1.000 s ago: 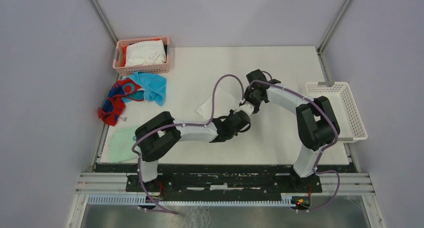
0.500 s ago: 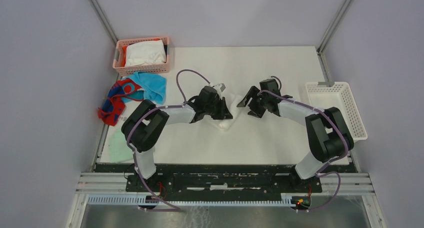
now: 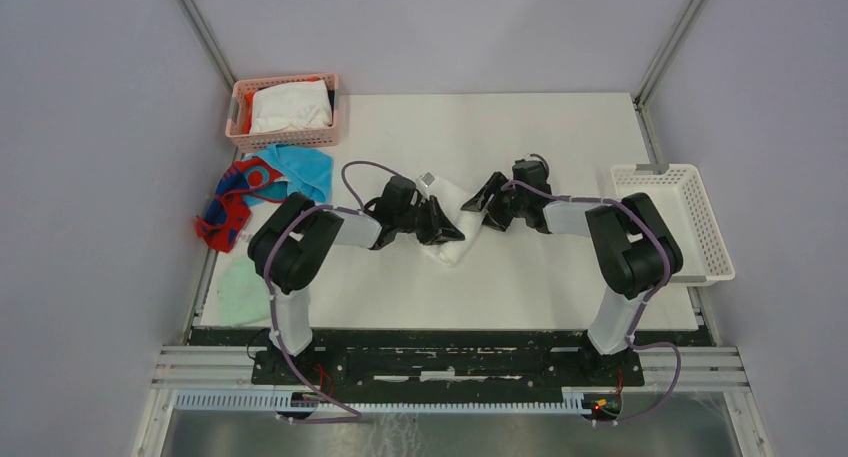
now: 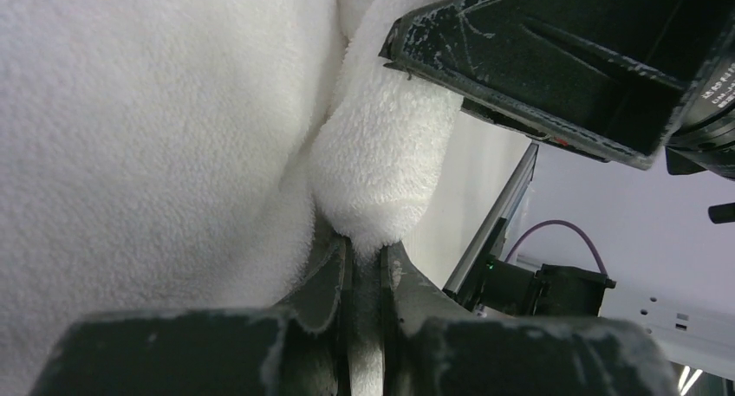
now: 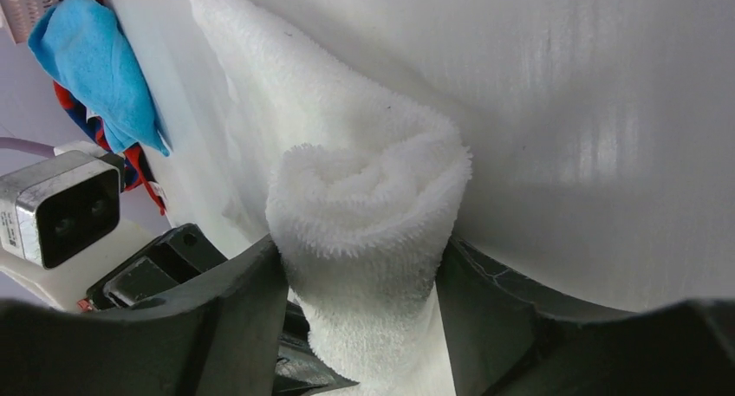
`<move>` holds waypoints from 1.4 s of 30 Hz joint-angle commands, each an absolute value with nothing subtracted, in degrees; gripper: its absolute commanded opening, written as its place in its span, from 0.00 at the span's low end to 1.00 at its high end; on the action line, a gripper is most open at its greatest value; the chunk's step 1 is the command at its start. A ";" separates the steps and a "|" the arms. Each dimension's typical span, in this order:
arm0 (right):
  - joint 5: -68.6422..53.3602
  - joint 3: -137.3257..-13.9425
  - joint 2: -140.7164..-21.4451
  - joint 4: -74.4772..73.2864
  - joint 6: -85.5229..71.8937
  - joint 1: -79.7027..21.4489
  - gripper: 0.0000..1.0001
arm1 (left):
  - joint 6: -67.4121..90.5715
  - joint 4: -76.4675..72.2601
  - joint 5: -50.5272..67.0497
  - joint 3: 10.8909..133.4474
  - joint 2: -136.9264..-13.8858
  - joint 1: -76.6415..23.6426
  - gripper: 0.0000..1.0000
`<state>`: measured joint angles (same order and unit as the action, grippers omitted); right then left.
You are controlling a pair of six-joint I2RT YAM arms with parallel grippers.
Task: Roll the towels
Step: Roll the towel at the center of the board.
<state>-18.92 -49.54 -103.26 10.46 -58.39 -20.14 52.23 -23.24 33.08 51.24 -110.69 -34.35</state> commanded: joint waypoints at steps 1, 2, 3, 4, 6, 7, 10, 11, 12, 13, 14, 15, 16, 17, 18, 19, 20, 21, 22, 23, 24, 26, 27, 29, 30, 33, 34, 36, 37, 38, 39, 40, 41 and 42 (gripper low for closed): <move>-16.92 -50.56 -106.22 10.48 -56.97 -20.30 0.63 | 54.79 -17.03 32.85 48.46 -112.56 -34.37 0.13; -16.03 -50.90 -106.21 8.81 -56.36 -20.38 0.59 | 54.50 -16.21 32.40 48.27 -112.24 -34.39 0.14; -15.07 -51.25 -106.07 6.70 -55.60 -20.58 0.55 | 54.14 -15.61 32.08 48.07 -111.79 -34.43 0.15; -14.17 -51.77 -105.82 4.80 -55.04 -20.76 0.51 | 53.68 -14.72 31.43 47.80 -111.18 -34.45 0.18; -11.95 -53.20 -105.12 0.03 -54.00 -21.24 0.45 | 52.55 -12.60 29.90 47.56 -109.60 -34.46 0.22; -10.83 -53.97 -104.68 -2.11 -53.68 -21.64 0.41 | 51.95 -11.55 29.01 47.44 -108.59 -34.48 0.24; -5.93 -56.96 -103.63 -11.15 -52.84 -22.82 0.33 | 49.90 -7.84 25.59 46.58 -105.04 -34.77 0.34; -4.30 -58.16 -103.40 -13.07 -52.69 -23.23 0.30 | 48.99 -6.28 24.20 46.27 -103.89 -34.99 0.35; -2.77 -59.30 -103.19 -16.20 -52.58 -23.61 0.28 | 48.35 -5.11 22.88 45.64 -102.76 -35.24 0.37; -1.49 -60.26 -102.99 -18.49 -52.64 -23.90 0.25 | 47.76 -3.94 21.79 45.12 -101.56 -35.42 0.38; -0.14 -61.30 -102.80 -20.58 -52.66 -24.37 0.24 | 47.38 -3.08 20.84 44.48 -100.52 -35.61 0.39; 1.12 -62.19 -102.71 -22.39 -52.68 -24.74 0.23 | 46.99 -2.24 19.93 43.88 -99.26 -35.78 0.41; 2.21 -63.08 -102.76 -24.10 -52.67 -25.19 0.22 | 46.42 -0.98 18.70 43.52 -98.13 -36.03 0.42; 2.95 -64.00 -102.87 -25.52 -52.65 -25.56 0.22 | 45.82 0.53 17.23 43.43 -96.82 -36.36 0.43; 3.32 -64.79 -103.10 -26.70 -52.57 -25.79 0.22 | 44.95 2.19 15.54 43.53 -95.48 -36.82 0.44; 3.63 -65.64 -103.28 -27.78 -52.60 -26.17 0.21 | 44.14 3.98 13.51 43.77 -94.10 -37.42 0.46; 3.87 -66.37 -103.49 -28.64 -52.61 -26.38 0.21 | 43.09 5.84 11.38 44.20 -92.52 -38.03 0.48; 4.13 -67.18 -103.65 -29.60 -52.56 -26.63 0.20 | 42.30 7.66 9.13 44.74 -90.96 -38.90 0.49; 4.52 -67.69 -103.78 -30.45 -52.56 -26.83 0.20 | 41.50 9.84 6.69 45.52 -89.43 -39.89 0.51; 4.89 -68.28 -103.86 -31.16 -52.58 -27.03 0.19 | 40.77 11.46 3.75 46.55 -87.87 -41.32 0.53; 5.30 -68.72 -103.95 -31.91 -52.64 -27.16 0.19 | 39.70 12.97 0.81 47.81 -86.63 -43.13 0.57; 5.78 -69.48 -104.23 -33.13 -52.93 -27.46 0.18 | 37.58 15.43 -7.29 50.77 -84.69 -47.46 0.61; 5.84 -69.88 -104.42 -33.78 -52.98 -27.47 0.17 | 36.35 16.09 -10.67 52.28 -84.21 -49.54 0.62; 6.16 -70.68 -104.89 -35.11 -53.15 -27.59 0.16 | 33.91 16.14 -15.99 54.66 -84.26 -53.08 0.63; 6.34 -71.01 -105.12 -35.63 -53.24 -27.67 0.16 | 32.67 15.98 -18.44 55.81 -84.85 -54.79 0.64; 6.59 -71.45 -105.47 -36.81 -53.64 -27.69 0.15 | 28.46 15.15 -26.50 59.12 -87.22 -60.00 0.67; 6.59 -71.42 -105.54 -36.99 -53.76 -27.67 0.15 | 26.89 14.23 -28.67 60.22 -88.19 -61.56 0.68; 6.39 -71.63 -105.85 -37.40 -54.04 -27.68 0.15 | 23.98 11.83 -32.20 61.44 -90.46 -64.48 0.69; 6.10 -71.74 -106.09 -37.51 -54.16 -27.66 0.15 | 22.51 10.50 -34.69 62.04 -91.74 -66.04 0.69; 5.83 -71.88 -106.31 -37.55 -54.22 -27.68 0.15 | 20.96 9.46 -36.22 62.75 -93.28 -67.14 0.70; 5.58 -71.93 -106.42 -37.67 -54.35 -27.67 0.15 | 19.40 8.34 -37.96 63.47 -94.87 -68.14 0.70; 5.40 -71.93 -106.50 -37.69 -54.32 -27.62 0.15 | 17.77 7.32 -39.60 64.15 -96.53 -69.05 0.70; 5.29 -71.98 -106.52 -37.69 -54.34 -27.68 0.15 | 15.10 6.12 -40.90 64.66 -98.22 -69.95 0.70; 5.23 -71.96 -106.52 -37.69 -54.32 -27.66 0.15 | 13.27 4.87 -42.07 65.09 -99.74 -70.67 0.71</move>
